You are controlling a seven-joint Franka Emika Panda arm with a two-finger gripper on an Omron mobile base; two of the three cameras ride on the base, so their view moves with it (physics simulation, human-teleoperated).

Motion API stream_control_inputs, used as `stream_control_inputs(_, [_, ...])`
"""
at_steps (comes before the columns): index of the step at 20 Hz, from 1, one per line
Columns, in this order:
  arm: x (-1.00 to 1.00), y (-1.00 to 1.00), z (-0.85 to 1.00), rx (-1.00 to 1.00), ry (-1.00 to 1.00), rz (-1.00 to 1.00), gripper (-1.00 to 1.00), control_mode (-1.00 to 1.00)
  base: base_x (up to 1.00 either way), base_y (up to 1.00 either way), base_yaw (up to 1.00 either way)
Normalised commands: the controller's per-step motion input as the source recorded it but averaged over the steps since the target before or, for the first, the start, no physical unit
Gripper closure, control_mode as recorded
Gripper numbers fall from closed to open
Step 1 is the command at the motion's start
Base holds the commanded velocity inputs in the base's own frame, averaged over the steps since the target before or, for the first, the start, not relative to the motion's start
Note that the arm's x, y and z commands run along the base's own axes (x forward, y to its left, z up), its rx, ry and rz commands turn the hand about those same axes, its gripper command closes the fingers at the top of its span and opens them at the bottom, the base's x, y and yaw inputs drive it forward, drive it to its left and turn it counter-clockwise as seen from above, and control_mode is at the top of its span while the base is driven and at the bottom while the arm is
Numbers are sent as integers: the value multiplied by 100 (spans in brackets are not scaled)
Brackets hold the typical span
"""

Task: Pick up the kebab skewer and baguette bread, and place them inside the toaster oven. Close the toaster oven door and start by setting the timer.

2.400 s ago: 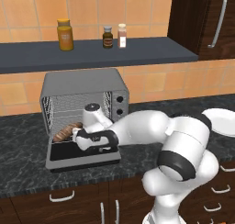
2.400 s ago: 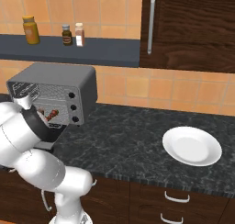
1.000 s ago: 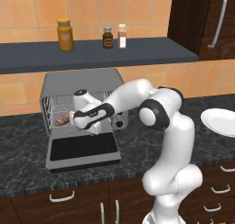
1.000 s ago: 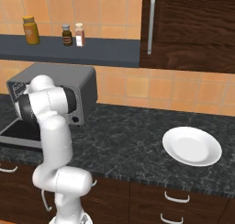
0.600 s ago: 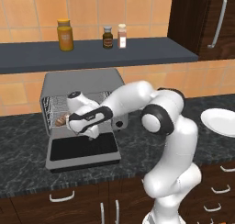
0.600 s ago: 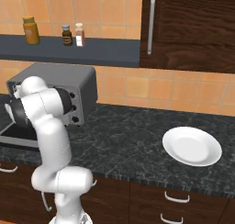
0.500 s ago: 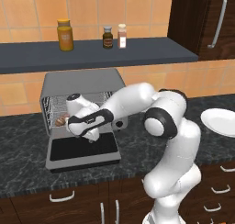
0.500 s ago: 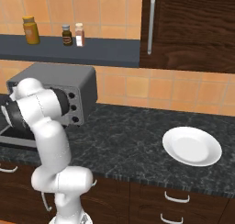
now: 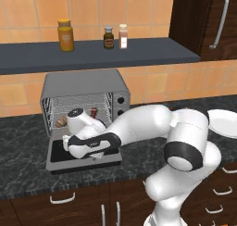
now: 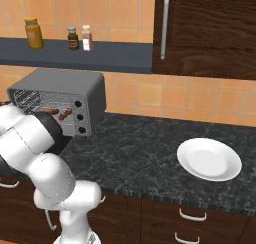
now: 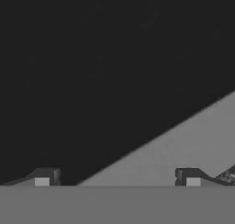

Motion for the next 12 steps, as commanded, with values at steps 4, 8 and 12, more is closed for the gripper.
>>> stream_control_inputs(4, [-46, -5, 0, 4, 2, 24, -100, -100, 0, 0, 0])
stream_control_inputs(8, [-53, -3, -1, 4, 2, 25, -100, -100, 0, 0, 0])
stream_control_inputs(12, [-12, 0, -16, 6, 6, 27, -100, -100, 0, 0, 0])
